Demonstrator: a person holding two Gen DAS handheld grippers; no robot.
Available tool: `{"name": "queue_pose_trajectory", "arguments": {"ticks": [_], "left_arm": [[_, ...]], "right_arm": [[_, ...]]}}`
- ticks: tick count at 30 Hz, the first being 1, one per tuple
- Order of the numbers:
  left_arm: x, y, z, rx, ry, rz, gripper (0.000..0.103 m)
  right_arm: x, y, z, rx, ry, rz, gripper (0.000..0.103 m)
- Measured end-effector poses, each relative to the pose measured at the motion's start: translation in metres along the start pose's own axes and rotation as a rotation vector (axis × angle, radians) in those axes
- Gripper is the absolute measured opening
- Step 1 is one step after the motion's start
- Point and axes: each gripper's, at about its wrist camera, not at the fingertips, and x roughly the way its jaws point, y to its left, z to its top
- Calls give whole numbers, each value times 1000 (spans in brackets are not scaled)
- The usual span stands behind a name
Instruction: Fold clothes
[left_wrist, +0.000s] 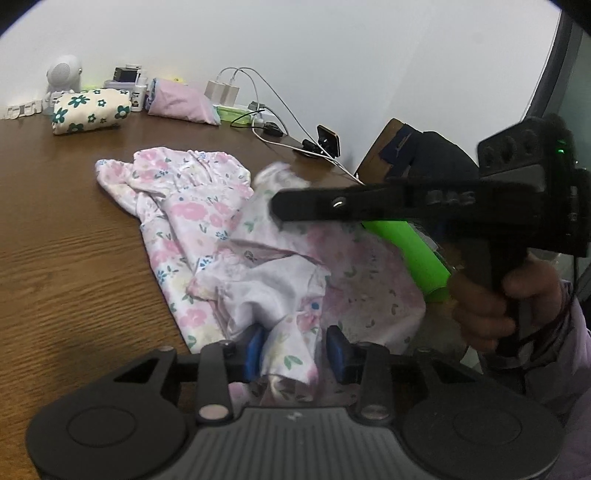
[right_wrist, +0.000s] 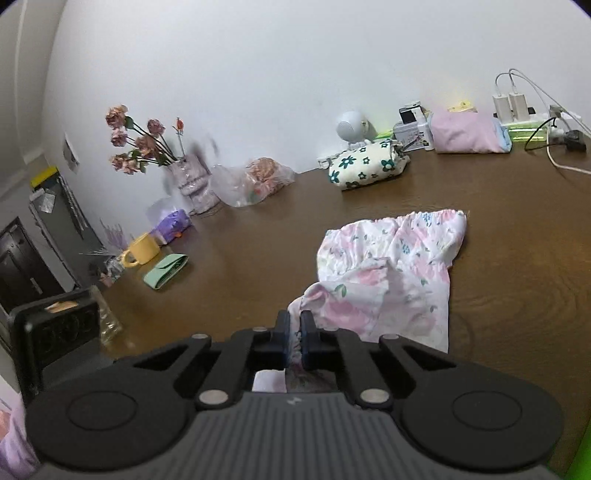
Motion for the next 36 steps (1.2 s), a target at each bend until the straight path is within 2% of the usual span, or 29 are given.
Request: {"name": "queue_pose_trajectory", "arguments": {"ticks": [2,3,5,8,10,12,14,16,17,20,23,24,26,28,30,31,33,36], "left_arm": [[-8,-2,2,13,-15,32,40],[-15,-4,3,25,-32,52,47],[-29,-11,2,75,-64,76,52],[-46,-34,-2,221,-92,71,53],[-51,-47,-8,315,-83,67,53],[-53,-57,-18,414,-73,35,54],[-48,-62,-26,485,-48,7,59],[-37,-67,-31,536,-22,9,67],[-31,-67,-31,550,-9,24,67],[-14,-63,-29,560,30,64,67],[-6,-55,-28,544,54,55,67],[-3,-52,-27,533,64,54,67],[1,-44,-26,496,74,52,67],[0,-35,-26,451,60,37,65],[-2,-34,-27,433,54,39,63],[-4,-37,-28,443,48,47,62],[-18,-49,-38,527,-15,67,63],[-40,-69,-61,727,-148,121,78]], "right_arm": [[18,-6,-5,-2,88,-92,6],[23,-8,-10,-14,110,-124,6],[18,-7,-17,-31,92,-126,8],[0,-5,-18,-49,70,-120,27],[-24,1,-17,-136,36,-119,53],[-50,9,-18,-253,9,-103,57],[-75,18,-24,-404,5,-53,69],[-88,27,-33,-545,33,-3,82],[-88,30,-39,-594,55,14,83],[-65,33,-53,-685,140,-7,82],[-45,32,-61,-733,176,-11,82],[-41,30,-62,-730,180,1,78],[-36,26,-60,-690,200,56,60],[-38,24,-58,-650,227,114,24],[-43,25,-57,-620,230,148,11],[-47,25,-56,-607,223,159,10],[-52,23,-51,-557,214,188,9],[-63,18,-39,-486,205,251,9]]}}
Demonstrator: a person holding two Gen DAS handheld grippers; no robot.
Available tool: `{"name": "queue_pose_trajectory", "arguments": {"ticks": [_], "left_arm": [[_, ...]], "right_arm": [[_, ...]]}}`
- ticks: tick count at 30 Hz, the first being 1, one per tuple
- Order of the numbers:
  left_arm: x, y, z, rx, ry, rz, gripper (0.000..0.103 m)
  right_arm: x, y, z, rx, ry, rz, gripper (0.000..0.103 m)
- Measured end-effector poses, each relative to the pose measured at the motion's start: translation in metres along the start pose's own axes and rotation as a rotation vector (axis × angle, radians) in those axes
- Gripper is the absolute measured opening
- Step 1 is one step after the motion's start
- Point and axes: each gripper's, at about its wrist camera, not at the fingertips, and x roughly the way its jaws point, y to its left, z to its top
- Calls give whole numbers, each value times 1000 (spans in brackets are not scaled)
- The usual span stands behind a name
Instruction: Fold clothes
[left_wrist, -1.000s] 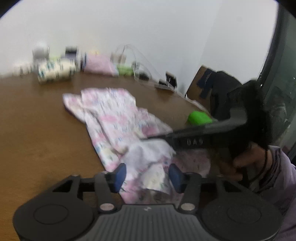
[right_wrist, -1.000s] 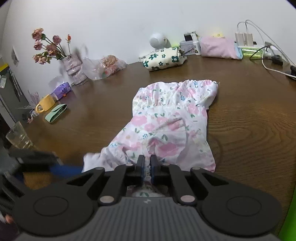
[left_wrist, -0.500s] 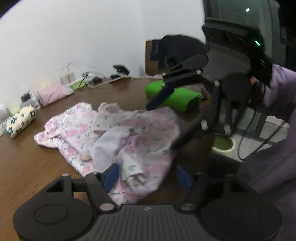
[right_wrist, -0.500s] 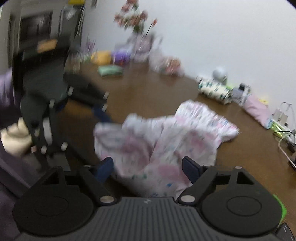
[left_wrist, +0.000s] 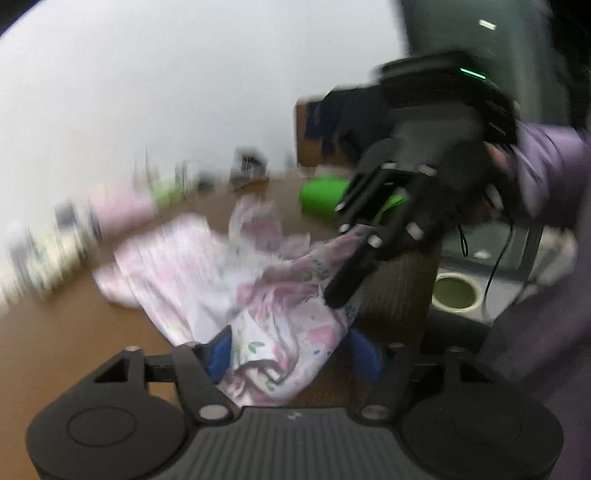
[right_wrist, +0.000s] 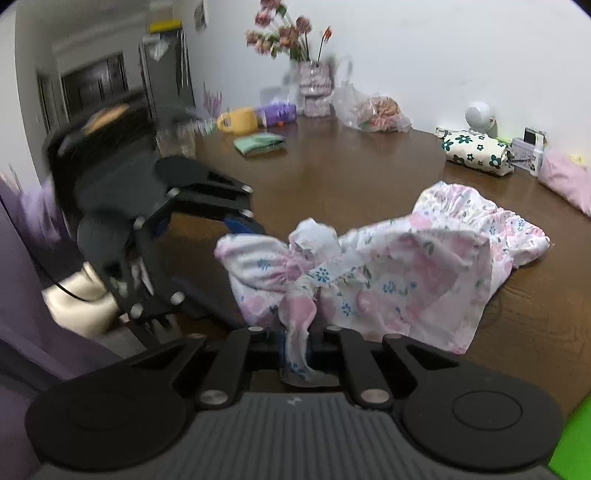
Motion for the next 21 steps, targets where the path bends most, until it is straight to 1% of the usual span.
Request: {"name": "queue_pose_trajectory", "arguments": {"ticks": [1,2,4,7,9,11,12,13,15,17,18,19,20,21], "left_arm": [[-5,-7,-1,58,-21,26,79],[-8,-12,-2,104,-26,53,79],[-8,-19,-1,146,-23,85,79],[-8,-30,-3,201,-82,40,79],[-4,-37,-5,260,-109,5,79],[3,-41,-6,296,-95,-47,79],[7,-42,-6,312,-85,-74,79],[11,-44,-5,320,-78,-97,79],[18,-47,-2,329,-58,-141,79],[25,-47,1,343,-21,-179,79],[28,-47,2,352,-9,-184,79],[28,-46,2,360,-5,-179,78],[28,-46,1,365,-3,-178,78],[27,-45,-1,366,3,-179,78]], "right_arm": [[-5,-2,3,21,-9,32,9],[-10,-3,4,36,-15,62,9],[-18,-8,5,85,-19,135,9],[-22,-18,2,188,-13,248,9],[-23,-24,-2,248,-5,294,9],[-23,-28,-7,288,2,314,9],[-23,-28,-11,300,10,308,9],[-22,-28,-13,304,20,293,9],[-18,-23,-19,294,48,233,10],[-19,-11,-24,229,70,133,21],[-19,-4,-26,190,80,79,34],[-24,5,-29,136,75,38,52],[-31,15,-32,69,54,1,63],[-38,26,-34,1,30,-38,78]]}}
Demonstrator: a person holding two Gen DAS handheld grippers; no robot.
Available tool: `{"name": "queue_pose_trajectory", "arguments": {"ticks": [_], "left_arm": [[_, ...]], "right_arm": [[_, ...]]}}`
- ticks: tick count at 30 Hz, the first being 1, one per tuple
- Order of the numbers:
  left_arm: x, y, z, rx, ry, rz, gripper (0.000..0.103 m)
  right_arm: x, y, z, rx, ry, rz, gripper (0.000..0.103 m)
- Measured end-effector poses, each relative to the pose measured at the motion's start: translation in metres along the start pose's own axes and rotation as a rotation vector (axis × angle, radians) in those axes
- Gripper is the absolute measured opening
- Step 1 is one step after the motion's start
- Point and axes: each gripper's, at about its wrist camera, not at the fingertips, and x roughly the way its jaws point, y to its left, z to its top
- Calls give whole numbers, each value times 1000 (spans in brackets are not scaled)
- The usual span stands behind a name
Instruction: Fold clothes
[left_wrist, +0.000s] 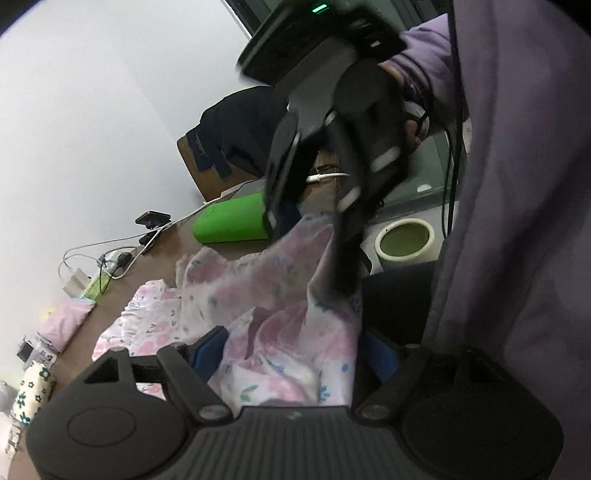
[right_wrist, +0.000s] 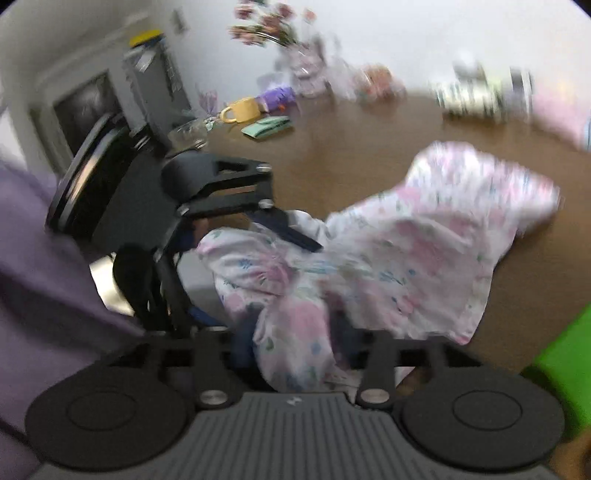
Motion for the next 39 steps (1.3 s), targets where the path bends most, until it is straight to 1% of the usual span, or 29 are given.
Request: {"name": "queue_pose_trajectory", "arguments": {"ticks": [1,2,3,4,6,8,9,10,11,13,14,15,16,17,19,20,21,22,23,24,25,27,28,29,32,33,34,37,39], "left_arm": [[-2,0,-2,-1,9,6,79],[-5,-1,-5,-2,18,15,79],[-7,-1,-8,-4,28,24,79],[-9,-3,-10,-3,38,34,79],[-9,-7,-14,10,68,56,79],[-8,-11,-17,24,82,61,79],[-7,-12,-18,31,89,63,79],[-6,-10,-17,17,89,51,78],[-4,-6,-15,-5,87,35,74],[-1,3,-12,-51,85,7,59],[0,7,-11,-76,86,0,56],[0,12,-10,-101,86,-14,53],[-1,15,-10,-128,81,-31,48],[-2,18,-9,-154,75,-48,45],[-8,24,-7,-216,45,-115,31],[-15,23,-5,-231,28,-142,28],[-21,22,-2,-226,11,-153,27],[-25,22,0,-216,-8,-158,29],[-28,24,2,-205,-25,-140,32],[-30,26,3,-196,-43,-100,42],[-34,30,2,-199,-56,-47,60],[-43,36,-3,-219,-69,47,77],[-50,39,-6,-233,-75,96,78],[-58,41,-8,-254,-83,124,78],[-80,39,-11,-329,-117,159,78],[-81,35,-9,-327,-135,164,78],[-82,29,-6,-315,-154,171,78],[-69,20,7,-223,-209,184,78],[-59,14,17,-150,-218,166,80]], "right_arm": [[-6,9,-3,-69,-17,-46,86],[-11,16,-5,-139,-30,-96,87],[-14,23,-10,-207,-28,-138,90],[-15,28,-14,-256,-11,-167,94],[-10,33,-20,-332,30,-204,94],[0,39,-26,-414,60,-235,94],[7,43,-27,-462,60,-250,94],[15,46,-27,-500,52,-257,91],[20,47,-25,-516,42,-254,88],[29,40,-18,-489,43,-208,61],[31,36,-15,-460,54,-170,55],[31,31,-12,-425,62,-131,43],[30,27,-11,-397,64,-104,35],[27,24,-9,-372,66,-83,32],[18,17,-8,-294,66,-13,21],[13,12,-8,-245,65,30,19],[8,3,-8,-181,60,87,17],[4,-6,-9,-115,54,136,16],[1,-15,-10,-50,38,166,16],[-2,-25,-11,17,18,189,16],[-5,-34,-12,77,-5,203,15],[-10,-51,-15,189,-60,219,15],[-12,-58,-17,235,-86,225,15],[-13,-62,-19,266,-101,226,15],[-15,-71,-25,333,-126,224,15],[-14,-71,-26,343,-127,225,15],[-13,-71,-26,348,-126,228,15],[-5,-76,-22,358,-110,240,15],[0,-78,-18,361,-96,247,15]]}}
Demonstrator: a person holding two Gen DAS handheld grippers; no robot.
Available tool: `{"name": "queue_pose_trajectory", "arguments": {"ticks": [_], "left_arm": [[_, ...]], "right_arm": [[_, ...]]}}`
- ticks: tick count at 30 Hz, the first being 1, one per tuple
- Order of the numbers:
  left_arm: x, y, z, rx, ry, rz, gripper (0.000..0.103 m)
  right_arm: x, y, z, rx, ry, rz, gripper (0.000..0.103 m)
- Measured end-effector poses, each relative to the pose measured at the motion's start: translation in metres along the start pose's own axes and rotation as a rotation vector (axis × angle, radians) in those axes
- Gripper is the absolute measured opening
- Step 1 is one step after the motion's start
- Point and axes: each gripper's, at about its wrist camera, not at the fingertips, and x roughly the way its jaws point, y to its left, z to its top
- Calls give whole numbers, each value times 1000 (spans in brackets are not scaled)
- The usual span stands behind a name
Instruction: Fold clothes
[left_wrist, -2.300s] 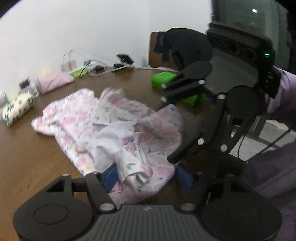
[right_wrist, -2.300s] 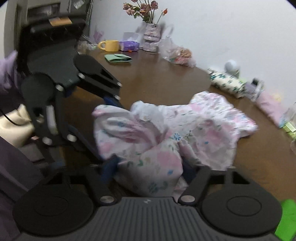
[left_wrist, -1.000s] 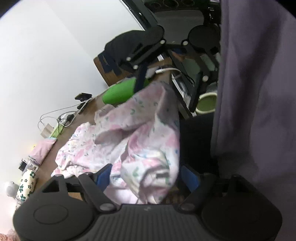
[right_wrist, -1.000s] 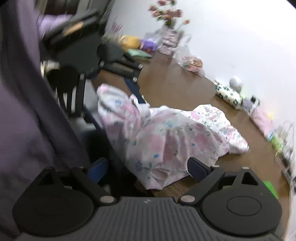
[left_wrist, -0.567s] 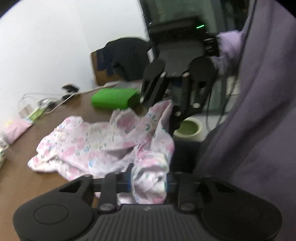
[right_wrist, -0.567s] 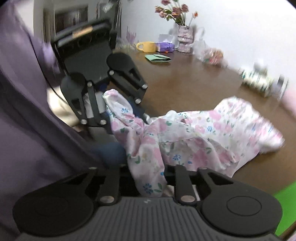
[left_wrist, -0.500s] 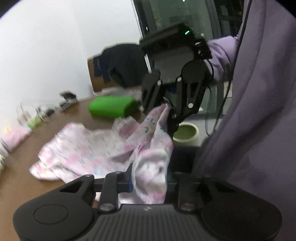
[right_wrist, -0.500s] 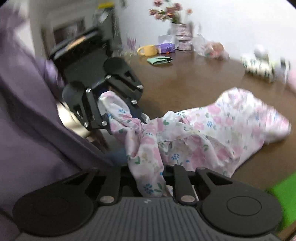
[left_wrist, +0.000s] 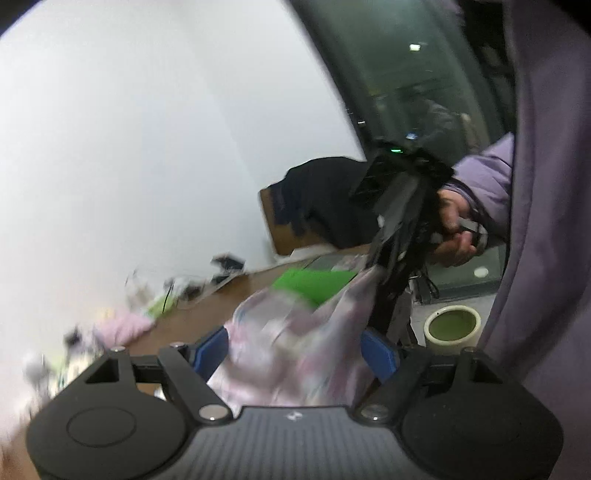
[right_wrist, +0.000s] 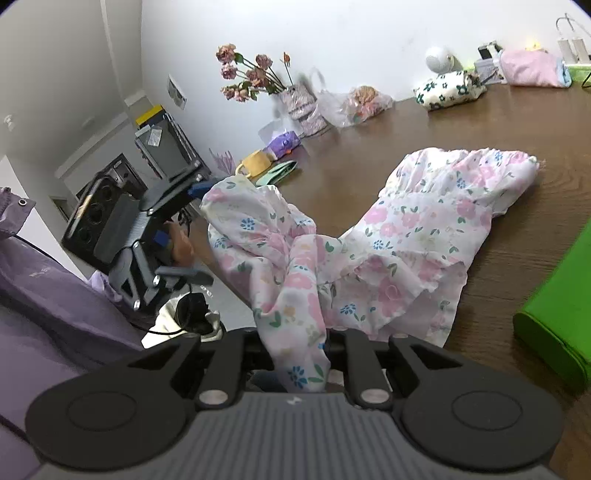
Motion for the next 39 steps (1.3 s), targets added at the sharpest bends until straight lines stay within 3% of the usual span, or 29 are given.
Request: {"name": "queue_pose_trajectory", "arguments": {"ticks": [4,10,11,13,14,15,17,18,19,25,29,32,34,35,37,39], "left_arm": [[20,-8,-5,77,33,-88,81],[37,3,-13,13,74,-202,79],[40,5,-15,7,93,-225,74],[46,11,-18,-32,128,-279,45],[47,15,-19,-61,139,-306,41],[49,20,-20,-89,151,-333,37],[52,26,-23,-146,158,-359,32],[52,29,-25,-174,161,-368,31],[53,32,-26,-203,163,-376,30],[56,47,-34,-333,165,-422,27],[57,51,-32,-361,172,-442,25],[53,56,-32,-405,171,-476,22],[49,60,-33,-462,172,-513,22],[48,63,-33,-485,173,-527,22],[43,66,-34,-517,170,-548,22],[38,70,-36,-544,160,-560,27]], "right_arm": [[-1,5,-2,-2,0,15,15],[-5,5,-11,22,-10,50,15],[-6,5,-11,21,-10,60,15],[-6,6,-12,8,-9,74,18],[-6,7,-12,-4,-6,71,19],[-7,10,-12,-26,-3,53,23],[-11,18,-13,-76,-9,-4,47],[-14,24,-15,-111,-23,-49,68],[-18,30,-17,-152,-40,-99,81],[-21,61,-41,-435,-55,-322,100],[-6,67,-53,-589,-75,-407,100],[6,60,-51,-623,-84,-367,89],[11,50,-45,-577,-51,-257,59],[12,45,-40,-529,-34,-188,52],[11,33,-33,-418,-6,-52,28],[9,19,-26,-284,18,58,25]]}}
